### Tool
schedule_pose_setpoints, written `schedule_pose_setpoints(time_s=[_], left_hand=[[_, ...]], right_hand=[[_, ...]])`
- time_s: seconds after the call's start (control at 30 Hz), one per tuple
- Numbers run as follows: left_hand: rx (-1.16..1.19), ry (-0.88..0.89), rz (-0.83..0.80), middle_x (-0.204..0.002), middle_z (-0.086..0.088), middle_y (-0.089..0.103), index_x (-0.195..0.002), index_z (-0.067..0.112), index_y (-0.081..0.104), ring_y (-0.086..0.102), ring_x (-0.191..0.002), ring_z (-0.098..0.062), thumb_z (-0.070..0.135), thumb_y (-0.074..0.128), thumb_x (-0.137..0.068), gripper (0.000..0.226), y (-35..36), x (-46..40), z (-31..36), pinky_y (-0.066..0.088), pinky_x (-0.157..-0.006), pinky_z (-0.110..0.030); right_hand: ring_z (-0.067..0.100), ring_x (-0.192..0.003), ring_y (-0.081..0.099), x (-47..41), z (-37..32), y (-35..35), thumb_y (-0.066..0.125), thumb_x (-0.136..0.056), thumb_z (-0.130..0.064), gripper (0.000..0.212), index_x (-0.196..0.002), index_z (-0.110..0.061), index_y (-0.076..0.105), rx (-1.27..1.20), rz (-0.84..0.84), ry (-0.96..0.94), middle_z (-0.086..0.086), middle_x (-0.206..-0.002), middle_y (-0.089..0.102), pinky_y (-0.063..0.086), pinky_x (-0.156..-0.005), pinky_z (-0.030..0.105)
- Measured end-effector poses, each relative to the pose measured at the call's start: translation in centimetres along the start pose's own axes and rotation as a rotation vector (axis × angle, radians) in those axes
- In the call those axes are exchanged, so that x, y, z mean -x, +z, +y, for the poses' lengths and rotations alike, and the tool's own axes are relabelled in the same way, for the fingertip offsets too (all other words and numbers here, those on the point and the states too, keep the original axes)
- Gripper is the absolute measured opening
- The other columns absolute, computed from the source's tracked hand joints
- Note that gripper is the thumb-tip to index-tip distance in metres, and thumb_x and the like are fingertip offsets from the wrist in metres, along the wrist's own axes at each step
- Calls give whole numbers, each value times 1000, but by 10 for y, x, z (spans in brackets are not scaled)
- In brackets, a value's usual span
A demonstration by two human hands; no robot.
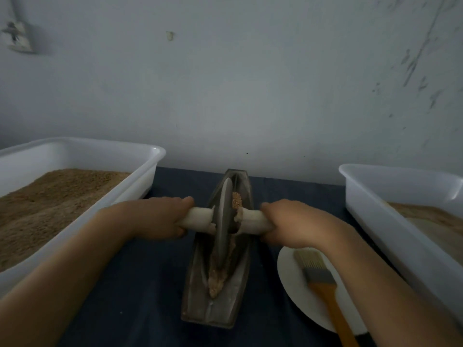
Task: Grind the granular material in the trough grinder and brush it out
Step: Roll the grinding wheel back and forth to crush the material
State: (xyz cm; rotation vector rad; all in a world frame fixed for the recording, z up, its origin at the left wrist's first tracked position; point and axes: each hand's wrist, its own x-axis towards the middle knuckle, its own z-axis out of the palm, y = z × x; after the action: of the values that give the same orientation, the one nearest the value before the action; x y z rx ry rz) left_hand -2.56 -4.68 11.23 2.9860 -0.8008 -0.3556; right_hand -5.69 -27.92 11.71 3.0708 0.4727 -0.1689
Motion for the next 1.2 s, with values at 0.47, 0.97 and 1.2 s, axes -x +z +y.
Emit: schedule_pose_setpoints(time_s=[0.47, 0.97, 1.2], left_hand=[[-258, -67, 497, -124, 2, 47, -124, 21, 34, 48, -111, -16, 34, 52, -91, 39, 25, -34, -4, 36, -96, -30], [79, 9, -104, -95, 10, 48, -112, 26, 36, 49, -82, -4, 27, 55, -92, 28, -6, 4, 1, 38, -72, -18], [-99, -80, 209, -118, -1, 51, -115, 19, 39, 52, -104, -17, 31, 53, -92, 29, 7, -26, -3, 40, -93, -32]], right_hand=[[23, -94, 53, -30, 20, 31, 52, -89, -27, 21, -105, -15, 47, 148, 431, 27, 3, -105, 58, 21, -67, 30], [13, -76, 48, 5, -5, -5, 59, -88, -25, 23, -106, -12, 54, -11, -45, -24, -2, -87, 51, 31, -50, 19], [23, -98, 54, -28, 15, 27, 53, -88, -26, 22, -107, -16, 47, 145, 398, 3, 3, -109, 57, 23, -69, 30]])
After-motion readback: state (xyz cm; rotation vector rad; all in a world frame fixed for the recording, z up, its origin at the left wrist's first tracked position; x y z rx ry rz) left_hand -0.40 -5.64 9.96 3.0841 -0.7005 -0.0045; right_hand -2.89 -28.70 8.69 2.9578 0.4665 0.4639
